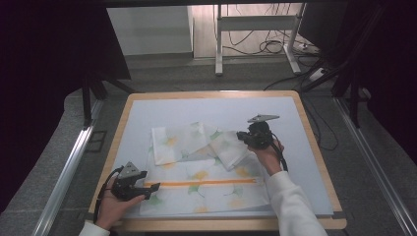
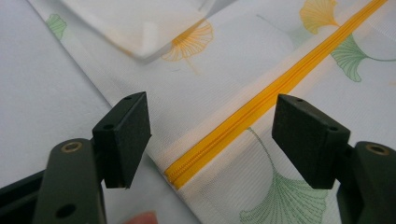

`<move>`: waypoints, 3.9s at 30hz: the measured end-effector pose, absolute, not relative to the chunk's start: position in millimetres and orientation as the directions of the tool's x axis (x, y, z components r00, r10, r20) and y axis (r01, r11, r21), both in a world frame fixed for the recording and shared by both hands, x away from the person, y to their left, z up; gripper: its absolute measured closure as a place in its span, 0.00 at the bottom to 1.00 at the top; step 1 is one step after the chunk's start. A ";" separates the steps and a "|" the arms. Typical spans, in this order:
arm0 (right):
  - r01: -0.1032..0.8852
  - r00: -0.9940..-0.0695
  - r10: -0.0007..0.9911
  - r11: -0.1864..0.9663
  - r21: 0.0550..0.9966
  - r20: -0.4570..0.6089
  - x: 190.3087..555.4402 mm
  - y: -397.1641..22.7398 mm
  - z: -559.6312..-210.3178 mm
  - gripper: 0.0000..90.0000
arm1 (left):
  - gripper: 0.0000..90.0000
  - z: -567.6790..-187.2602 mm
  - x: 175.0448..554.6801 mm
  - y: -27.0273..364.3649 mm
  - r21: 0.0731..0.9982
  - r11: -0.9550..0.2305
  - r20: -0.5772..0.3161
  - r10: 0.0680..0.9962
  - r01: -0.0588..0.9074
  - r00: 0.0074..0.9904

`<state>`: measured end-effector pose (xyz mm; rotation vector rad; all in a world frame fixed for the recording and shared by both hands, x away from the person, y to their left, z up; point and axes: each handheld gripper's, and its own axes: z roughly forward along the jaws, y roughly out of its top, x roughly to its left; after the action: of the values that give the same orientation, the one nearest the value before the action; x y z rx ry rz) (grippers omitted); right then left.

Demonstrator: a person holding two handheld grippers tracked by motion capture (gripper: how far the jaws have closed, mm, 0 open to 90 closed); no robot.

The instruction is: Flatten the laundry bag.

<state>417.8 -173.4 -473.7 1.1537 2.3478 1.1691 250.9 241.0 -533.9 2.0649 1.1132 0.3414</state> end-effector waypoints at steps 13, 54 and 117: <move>0.558 -0.621 0.776 0.336 0.758 0.113 429.9 -181.5 -479.5 0.97 | 0.31 -534.8 250.7 239.1 0.718 -0.354 -0.096 0.803 0.599 0.588; 0.665 -0.518 0.841 0.281 0.692 0.157 500.6 -193.7 -484.5 0.97 | 0.31 -536.0 251.5 238.7 0.717 -0.339 -0.128 0.795 0.610 0.592; 0.367 -0.913 0.391 0.661 0.655 0.118 385.6 -44.2 -491.1 0.84 | 0.31 -534.3 250.9 238.1 0.724 -0.331 -0.146 0.783 0.605 0.604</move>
<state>385.6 -44.2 -491.1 0.6469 2.8328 1.1053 250.9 238.1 -534.3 2.0558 1.0934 0.2938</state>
